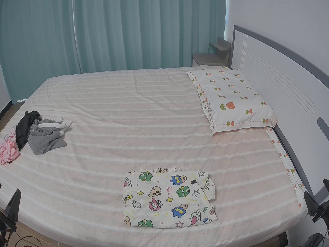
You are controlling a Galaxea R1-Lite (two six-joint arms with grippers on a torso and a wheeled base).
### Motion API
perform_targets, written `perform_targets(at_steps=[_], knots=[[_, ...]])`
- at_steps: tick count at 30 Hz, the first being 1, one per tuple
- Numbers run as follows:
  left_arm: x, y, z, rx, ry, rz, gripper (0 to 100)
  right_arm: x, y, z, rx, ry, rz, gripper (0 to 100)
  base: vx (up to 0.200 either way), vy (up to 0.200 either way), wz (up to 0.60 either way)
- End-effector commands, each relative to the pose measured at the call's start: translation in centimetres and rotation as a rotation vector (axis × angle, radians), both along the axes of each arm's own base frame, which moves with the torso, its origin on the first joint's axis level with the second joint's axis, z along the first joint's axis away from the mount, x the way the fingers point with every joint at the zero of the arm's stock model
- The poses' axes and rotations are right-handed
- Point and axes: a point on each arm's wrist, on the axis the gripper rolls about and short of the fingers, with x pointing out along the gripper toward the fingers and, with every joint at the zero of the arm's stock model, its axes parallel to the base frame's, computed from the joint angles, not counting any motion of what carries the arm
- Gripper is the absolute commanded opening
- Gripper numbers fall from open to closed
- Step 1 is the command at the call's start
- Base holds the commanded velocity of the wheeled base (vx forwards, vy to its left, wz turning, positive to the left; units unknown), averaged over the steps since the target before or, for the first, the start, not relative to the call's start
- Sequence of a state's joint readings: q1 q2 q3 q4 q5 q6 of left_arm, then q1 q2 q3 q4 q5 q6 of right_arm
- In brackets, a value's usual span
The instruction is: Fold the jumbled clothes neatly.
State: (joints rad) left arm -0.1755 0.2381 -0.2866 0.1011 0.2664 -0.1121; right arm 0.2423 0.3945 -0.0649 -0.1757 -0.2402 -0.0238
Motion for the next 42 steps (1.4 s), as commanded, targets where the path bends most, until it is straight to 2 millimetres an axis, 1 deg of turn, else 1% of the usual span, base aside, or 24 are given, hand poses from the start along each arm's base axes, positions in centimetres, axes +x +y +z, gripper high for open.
perform_targets(at_steps=[1,3,6,9,10,11,13,14,16,17,18,20,21,22,24,27,34,36,37,38,39,42], knots=[[-1.4,0.0,-0.8,0.005,-0.042,0.065,100,-1.4,-0.3,-1.4,-0.071,-0.072,-0.08,100,0.0,0.0,0.0],[-1.6,0.0,-1.1,0.025,-0.039,0.085,100,-1.6,-0.4,-1.7,-0.104,-0.084,-0.101,100,0.0,0.0,0.0],[-2.3,-0.2,-2.1,0.103,-0.042,0.132,100,-2.3,-0.4,-2.1,-0.177,-0.12,-0.135,100,0.0,0.0,0.0],[-2.5,-0.3,-3.4,0.172,-0.045,0.169,100,-3.1,-0.5,-3.5,-0.203,-0.069,-0.153,100,0.0,0.0,0.0],[-2.5,-0.3,-3.4,0.172,-0.045,0.169,100,-3.1,-0.5,-3.5,-0.203,-0.069,-0.153,100,0.0,0.0,0.0],[-2.3,-0.3,-4.1,0.207,-0.027,0.171,100,-3.4,-0.4,-3.5,-0.205,-0.056,-0.174,100,0.0,0.0,0.0],[-2.0,-0.3,-4.6,0.205,-0.017,0.169,100,-3.6,-0.4,-3.6,-0.196,-0.078,-0.193,100,0.0,0.0,0.0],[-1.7,-0.3,-5.3,0.202,0.0,0.164,100,-3.9,-0.3,-3.6,-0.191,-0.111,-0.2,100,0.0,0.0,0.0],[-1.1,-0.3,-6.6,0.204,0.018,0.158,100,-3.9,-0.3,-3.7,-0.182,-0.124,-0.203,100,0.0,0.0,0.0],[-1.0,-0.3,-6.7,0.202,0.012,0.155,100,-3.9,-0.3,-3.7,-0.179,-0.126,-0.205,100,0.0,0.0,0.0],[-0.7,-0.4,-6.9,0.185,-0.045,0.125,100,-3.8,-0.3,-3.7,-0.151,-0.135,-0.211,100,0.0,0.0,0.0],[-0.5,-0.6,-6.8,0.157,-0.095,0.034,100,-3.8,-0.3,-3.7,-0.119,-0.145,-0.202,100,0.0,0.0,0.0],[-0.5,-0.6,-6.8,0.157,-0.095,0.034,100,-3.8,-0.3,-3.7,-0.119,-0.145,-0.202,100,0.0,0.0,0.0],[-0.5,-0.9,-6.8,0.138,-0.103,-0.074,100,-3.8,-0.2,-3.7,-0.088,-0.146,-0.145,100,0.0,0.0,0.0],[-0.5,-1.0,-6.8,0.087,-0.107,-0.132,100,-3.8,0.0,-3.7,-0.076,-0.148,-0.077,100,0.0,0.0,0.0],[-0.5,-1.1,-6.8,0.065,-0.108,-0.192,100,-3.8,0.0,-3.7,-0.082,-0.148,-0.053,100,0.0,0.0,0.0],[-0.5,-1.2,-6.8,0.078,-0.109,-0.22,100,-3.8,0.1,-3.8,-0.107,-0.149,-0.027,100,0.0,0.0,0.0],[-0.5,-1.2,-6.7,0.109,-0.118,-0.219,100,-3.8,0.1,-3.7,-0.113,-0.151,-0.043,100,0.0,0.0,0.0],[-0.6,-1.2,-6.3,0.153,-0.154,-0.213,100,-3.7,-0.1,-3.8,-0.122,-0.156,-0.111,100,0.0,0.0,0.0],[-0.6,-1.2,-6.3,0.155,-0.158,-0.213,100,-3.7,-0.1,-3.7,-0.121,-0.16,-0.118,100,0.0,0.0,0.0],[-0.7,-1.2,-5.6,0.175,-0.23,-0.206,100,-3.8,-0.2,-3.4,-0.105,-0.193,-0.157,100,0.0,0.0,0.0],[-0.7,-1.2,-5.5,0.169,-0.233,-0.209,100,-3.8,-0.2,-3.4,-0.095,-0.196,-0.149,100,0.0,0.0,0.0]])
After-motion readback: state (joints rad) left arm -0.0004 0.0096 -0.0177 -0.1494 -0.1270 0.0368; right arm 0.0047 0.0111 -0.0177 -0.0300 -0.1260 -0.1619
